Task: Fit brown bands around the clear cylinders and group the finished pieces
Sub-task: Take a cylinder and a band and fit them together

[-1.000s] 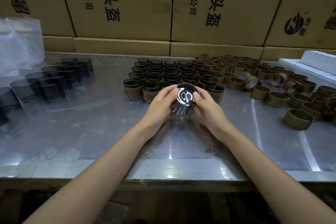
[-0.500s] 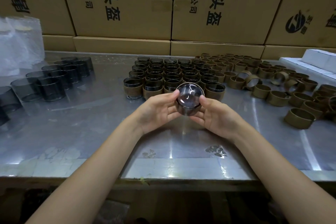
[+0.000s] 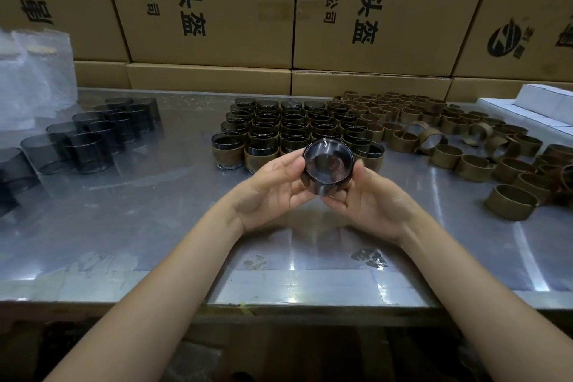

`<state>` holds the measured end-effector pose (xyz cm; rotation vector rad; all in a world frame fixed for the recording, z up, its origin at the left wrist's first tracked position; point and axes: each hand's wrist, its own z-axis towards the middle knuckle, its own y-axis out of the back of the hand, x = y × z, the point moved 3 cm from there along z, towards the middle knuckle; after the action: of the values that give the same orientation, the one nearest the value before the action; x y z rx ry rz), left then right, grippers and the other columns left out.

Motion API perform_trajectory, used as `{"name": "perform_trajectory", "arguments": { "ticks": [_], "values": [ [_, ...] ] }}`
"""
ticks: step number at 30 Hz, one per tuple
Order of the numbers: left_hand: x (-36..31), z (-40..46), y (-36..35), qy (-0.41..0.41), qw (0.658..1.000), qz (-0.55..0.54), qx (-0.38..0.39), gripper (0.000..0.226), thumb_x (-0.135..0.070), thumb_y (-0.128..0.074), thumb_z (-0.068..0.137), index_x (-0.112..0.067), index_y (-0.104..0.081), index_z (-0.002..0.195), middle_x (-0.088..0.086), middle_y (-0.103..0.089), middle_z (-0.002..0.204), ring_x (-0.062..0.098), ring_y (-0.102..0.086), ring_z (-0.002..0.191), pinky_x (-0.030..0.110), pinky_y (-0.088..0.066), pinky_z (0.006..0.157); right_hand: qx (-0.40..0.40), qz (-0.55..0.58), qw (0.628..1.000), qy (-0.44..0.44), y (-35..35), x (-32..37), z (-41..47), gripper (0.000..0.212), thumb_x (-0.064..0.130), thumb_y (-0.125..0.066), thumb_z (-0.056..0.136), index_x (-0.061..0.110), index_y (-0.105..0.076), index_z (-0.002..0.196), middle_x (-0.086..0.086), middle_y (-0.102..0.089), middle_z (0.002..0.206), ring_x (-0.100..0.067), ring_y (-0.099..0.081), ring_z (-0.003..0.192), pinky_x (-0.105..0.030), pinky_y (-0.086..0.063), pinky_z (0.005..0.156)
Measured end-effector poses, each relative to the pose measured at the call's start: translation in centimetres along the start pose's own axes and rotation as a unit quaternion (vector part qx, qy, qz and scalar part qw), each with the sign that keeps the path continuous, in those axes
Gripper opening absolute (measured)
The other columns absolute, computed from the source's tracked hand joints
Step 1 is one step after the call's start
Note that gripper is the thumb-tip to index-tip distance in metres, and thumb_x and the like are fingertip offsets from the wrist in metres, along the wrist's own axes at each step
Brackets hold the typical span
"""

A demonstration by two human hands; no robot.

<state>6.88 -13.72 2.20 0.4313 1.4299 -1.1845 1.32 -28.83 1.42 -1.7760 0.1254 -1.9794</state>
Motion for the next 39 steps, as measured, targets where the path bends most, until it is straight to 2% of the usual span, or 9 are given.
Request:
{"name": "perform_trajectory", "arguments": {
  "ticks": [4,7,10,19,25,29,32,35,39],
  "values": [
    [0.8,0.9,0.0,0.025,0.981,0.086,-0.17,0.063,-0.063,-0.037,0.09,-0.01,-0.063,0.112,0.011,-0.07,0.11,0.024,-0.064,0.106,0.038,-0.052,0.089,-0.173,-0.176,0.969,0.032,-0.7,-0.5,0.8,0.07,0.074,-0.049,0.071,0.015,-0.074,0.101,-0.016,-0.07,0.107,-0.027,-0.064,0.109,-0.051,-0.045,0.102],
    [1.2,1.4,-0.4,-0.039,0.919,0.284,-0.272,0.058,-0.05,-0.022,0.101,-0.02,-0.063,0.074,-0.007,-0.067,0.069,0.004,-0.062,0.075,0.022,-0.045,0.078,-0.237,-0.287,0.926,0.069,-1.7,-1.0,1.1,0.066,0.07,-0.037,0.079,0.016,-0.074,0.09,-0.003,-0.075,0.082,-0.012,-0.071,0.086,-0.028,-0.054,0.081],
    [1.5,1.5,-0.4,-0.108,0.89,0.342,-0.281,0.054,-0.043,-0.024,0.102,-0.023,-0.052,0.061,-0.017,-0.057,0.051,-0.008,-0.055,0.058,0.005,-0.039,0.062,-0.274,-0.293,0.909,0.114,-1.9,-0.9,1.1,0.053,0.061,-0.035,0.083,0.02,-0.063,0.065,0.009,-0.065,0.055,0.002,-0.063,0.057,-0.01,-0.048,0.055],
    [2.2,1.9,-0.1,-0.141,0.912,0.306,-0.233,0.049,-0.04,-0.031,0.103,-0.02,-0.054,0.064,-0.004,-0.056,0.062,0.015,-0.056,0.068,0.038,-0.045,0.074,-0.278,-0.267,0.909,0.16,-1.2,-1.1,1.3,0.047,0.041,-0.038,0.097,0.014,-0.055,0.062,0.005,-0.057,0.055,-0.001,-0.058,0.053,-0.012,-0.047,0.053],
    [2.0,1.8,-0.6,-0.134,0.912,0.321,-0.218,0.042,-0.035,-0.035,0.103,-0.021,-0.054,0.069,-0.009,-0.057,0.069,0.009,-0.054,0.072,0.036,-0.045,0.077,-0.278,-0.307,0.889,0.196,-1.2,-0.9,1.3,0.045,0.052,-0.038,0.086,0.017,-0.052,0.062,0.007,-0.053,0.056,-0.006,-0.053,0.058,-0.021,-0.043,0.058],
    [1.9,1.7,-0.2,-0.143,0.867,0.438,-0.191,0.023,-0.031,-0.059,0.092,-0.013,-0.053,0.079,-0.002,-0.046,0.089,0.004,-0.047,0.082,0.023,-0.04,0.082,-0.265,-0.437,0.823,0.248,-0.9,-0.6,1.0,0.038,0.041,-0.038,0.095,0.023,-0.051,0.064,0.01,-0.05,0.06,-0.006,-0.047,0.062,-0.022,-0.036,0.059],
    [2.2,1.3,0.4,-0.111,0.853,0.479,-0.177,0.03,-0.039,-0.07,0.083,-0.013,-0.057,0.091,0.001,-0.051,0.102,0.007,-0.053,0.096,0.02,-0.044,0.086,-0.261,-0.51,0.781,0.247,-0.7,-0.4,1.1,0.037,0.029,-0.043,0.099,0.023,-0.05,0.064,0.01,-0.048,0.064,-0.002,-0.045,0.069,-0.019,-0.032,0.065],
    [1.5,0.5,0.9,-0.149,0.841,0.483,-0.195,0.023,-0.024,-0.076,0.079,-0.02,-0.054,0.079,0.004,-0.052,0.105,0.013,-0.057,0.102,0.026,-0.051,0.086,-0.257,-0.521,0.78,0.234,-0.4,-0.4,1.2,0.032,0.023,-0.046,0.1,0.011,-0.06,0.075,0.004,-0.055,0.078,-0.012,-0.052,0.084,-0.028,-0.039,0.076],
    [0.2,-1.1,2.2,-0.159,0.813,0.52,-0.211,0.027,-0.017,-0.079,0.076,-0.019,-0.052,0.074,0.0,-0.051,0.11,0.011,-0.055,0.11,0.026,-0.046,0.096,-0.29,-0.524,0.772,0.215,0.3,-0.2,1.2,0.018,0.023,-0.046,0.1,0.021,-0.061,0.091,0.006,-0.056,0.096,-0.013,-0.051,0.101,-0.021,-0.038,0.086]
  ]
}}
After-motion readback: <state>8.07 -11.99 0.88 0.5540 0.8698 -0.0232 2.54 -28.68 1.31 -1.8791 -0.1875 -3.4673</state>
